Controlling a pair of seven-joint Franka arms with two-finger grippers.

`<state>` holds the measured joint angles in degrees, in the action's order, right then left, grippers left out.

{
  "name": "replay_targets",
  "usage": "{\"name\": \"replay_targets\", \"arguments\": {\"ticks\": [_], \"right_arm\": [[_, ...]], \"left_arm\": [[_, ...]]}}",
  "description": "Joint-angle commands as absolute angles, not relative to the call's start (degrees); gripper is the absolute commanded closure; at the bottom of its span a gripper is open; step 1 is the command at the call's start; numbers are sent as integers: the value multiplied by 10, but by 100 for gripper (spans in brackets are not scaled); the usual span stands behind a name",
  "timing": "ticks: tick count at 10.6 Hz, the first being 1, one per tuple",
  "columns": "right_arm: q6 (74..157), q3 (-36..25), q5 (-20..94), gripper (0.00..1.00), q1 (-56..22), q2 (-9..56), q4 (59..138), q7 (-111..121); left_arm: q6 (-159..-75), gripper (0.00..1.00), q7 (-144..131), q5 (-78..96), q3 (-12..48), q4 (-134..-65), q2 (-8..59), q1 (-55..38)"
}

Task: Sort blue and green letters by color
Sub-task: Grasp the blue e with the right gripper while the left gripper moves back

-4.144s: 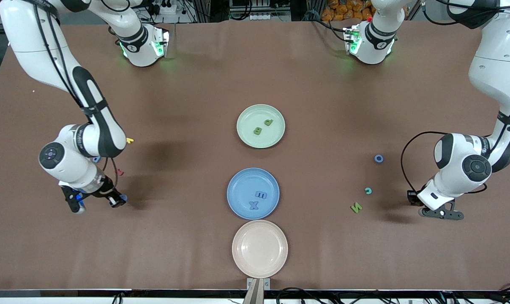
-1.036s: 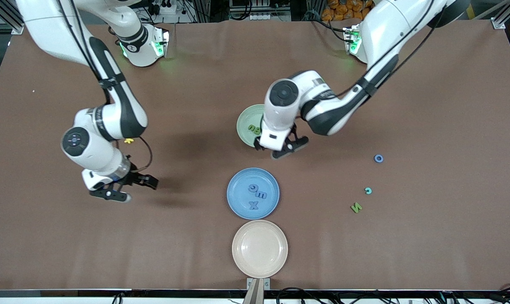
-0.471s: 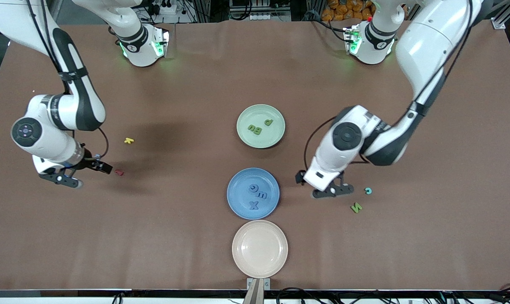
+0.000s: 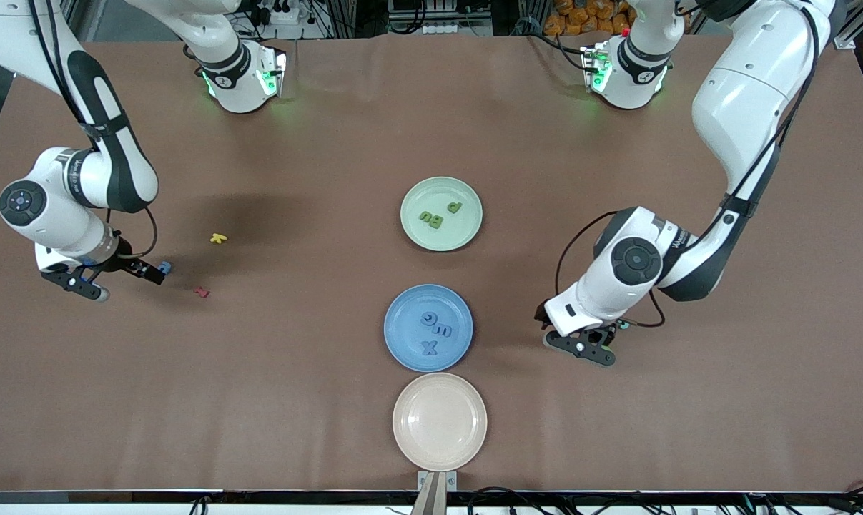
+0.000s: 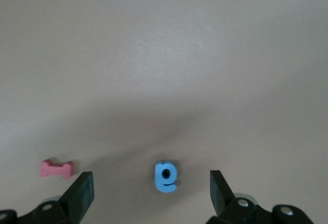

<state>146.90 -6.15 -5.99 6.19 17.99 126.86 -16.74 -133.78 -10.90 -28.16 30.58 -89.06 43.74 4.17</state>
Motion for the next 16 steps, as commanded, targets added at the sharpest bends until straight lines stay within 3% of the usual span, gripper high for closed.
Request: {"name": "replay_targets", "arguments": {"ticks": [1,6,7,8,9,10,13,16], "right_arm": [[1520,-54,-65,0,86,182,1311,-168],[1572,-44,-64,0,100,239,1316,-170],[1579,-39,-64,9,105,243,1318,-170],[1579,-34,-64,34,105,243,1317,-172],[1575,-33,-64,53,105,243,1317,-174],[1575,-33,-64,64,107,243,1316,-173],[1572,-32,-64,85,112,243,1317,-169],[1559,-27,-65,91,112,240,1312,-168]], "left_arm": [[-1346,0,44,-282,274,-874,451,36],[-1347,0,172,-281,261,-868,468,62],[-1353,0,193,-281,261,-859,476,62],[-1355,0,226,-281,261,-840,493,65],[-1355,0,256,-280,261,-827,508,68],[-1355,0,264,-280,261,-824,512,71],[-1355,6,265,-280,261,-821,521,70],[-1355,7,267,-280,261,-817,532,71]]}}
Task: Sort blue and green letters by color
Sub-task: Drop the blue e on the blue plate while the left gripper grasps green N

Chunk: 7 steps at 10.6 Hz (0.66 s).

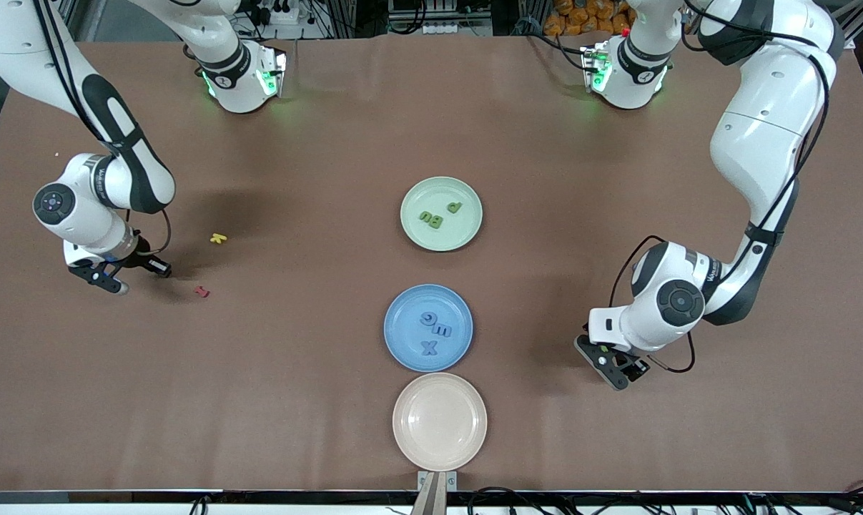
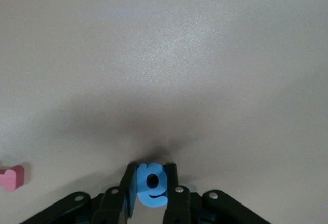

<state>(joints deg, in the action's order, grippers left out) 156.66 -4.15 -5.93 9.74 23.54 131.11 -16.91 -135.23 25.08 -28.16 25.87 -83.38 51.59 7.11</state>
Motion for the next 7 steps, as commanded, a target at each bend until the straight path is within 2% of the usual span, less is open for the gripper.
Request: {"name": "replay_targets", "arguments": {"ticks": [1,4,5,7], "right_arm": [[1552,-19,-65,92,112,234,1308,-168],[1451,18,-64,98,106,214,1247,-176],[1437,28,-52,97,102,212,1235,-180],[1437,47,1,96,85,213,1215,-181]], "left_arm": [[-1355,8,267,-280,260,-816,533,71],[-1368,12,268,-279,251,-812,545,72],[-1368,21,272,-280,251,-812,545,73],[-1368,53,289,-280,251,-812,544,73]]}}
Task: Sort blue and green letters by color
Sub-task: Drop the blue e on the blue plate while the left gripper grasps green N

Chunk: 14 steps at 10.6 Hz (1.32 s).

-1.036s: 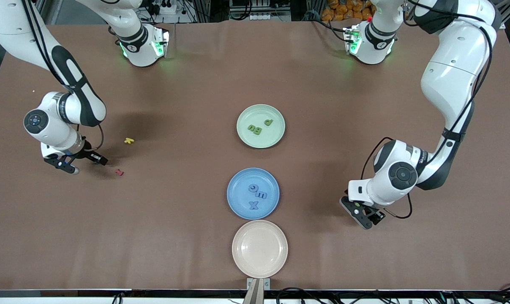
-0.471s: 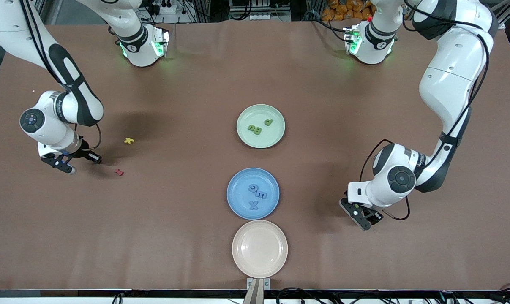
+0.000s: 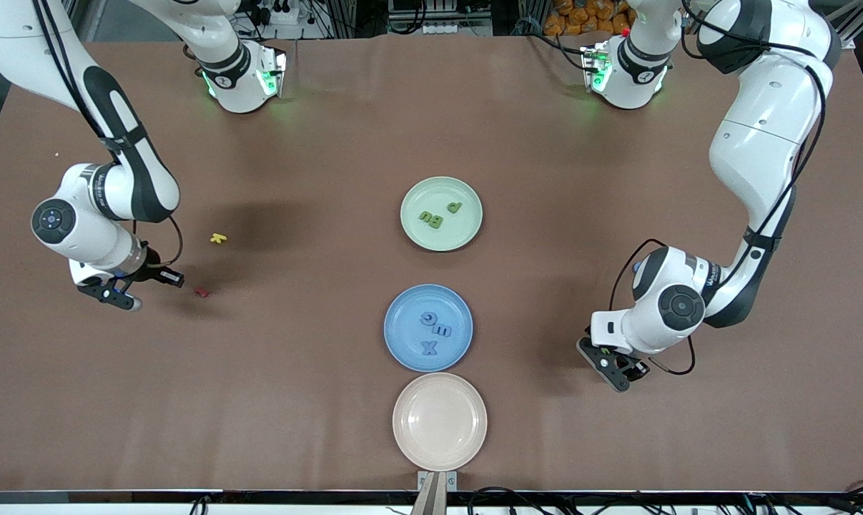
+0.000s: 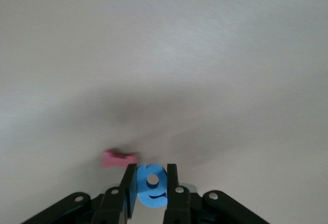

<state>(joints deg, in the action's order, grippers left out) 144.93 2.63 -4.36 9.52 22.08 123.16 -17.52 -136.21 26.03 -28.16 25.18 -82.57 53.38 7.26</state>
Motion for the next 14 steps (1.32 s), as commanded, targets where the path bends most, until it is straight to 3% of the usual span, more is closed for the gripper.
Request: {"name": "replay_targets", "arguments": {"ticks": [1,2,3,5,8,10,14], "right_arm": [[1437,48,22,94,70,216,1201,-181],[1437,48,48,93,48,220,1185,-181],[1437,48,94,93,20,224,1165,-182],[1441,48,156,95,-38,258,1111,-187],[1444,48,161,96,-97,315,1026,-251],[1444,47,156,97,-140,367,951,-300],[1471,49,161,97,-202,404,906,-339]], "left_arm": [[-1368,74,287,-280,251,-812,544,73],[-1368,96,287,-280,251,-812,544,74],[-1368,100,286,-279,251,-813,543,74],[-1368,100,282,-266,252,-814,534,74],[-1346,100,268,-196,257,-820,505,72],[-1290,100,198,-195,261,-821,478,55],[-1187,100,64,-195,298,-827,440,53]]}}
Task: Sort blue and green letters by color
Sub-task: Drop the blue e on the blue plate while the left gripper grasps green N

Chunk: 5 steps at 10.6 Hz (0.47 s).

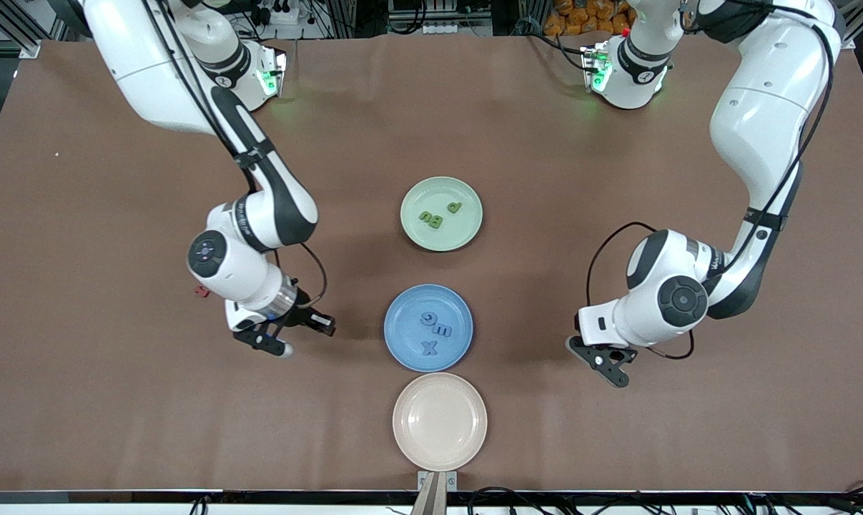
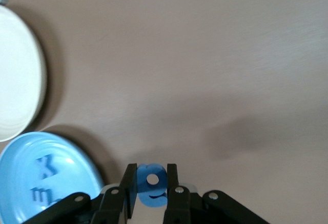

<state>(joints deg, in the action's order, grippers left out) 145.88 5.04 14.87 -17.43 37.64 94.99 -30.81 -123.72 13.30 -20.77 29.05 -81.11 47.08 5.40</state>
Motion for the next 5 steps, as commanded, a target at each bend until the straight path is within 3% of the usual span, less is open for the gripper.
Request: {"name": "replay_targets", "arguments": {"ticks": [1,5], "right_arm": [[1472,50,162,97,-220,413,885,-354],[1522,50,161,96,-278,465,834,-377]], "left_arm": [[-1167,100,29,-195,312,-834,433,54],[-1165,100,-107,-176,340,-919,370,66]]}}
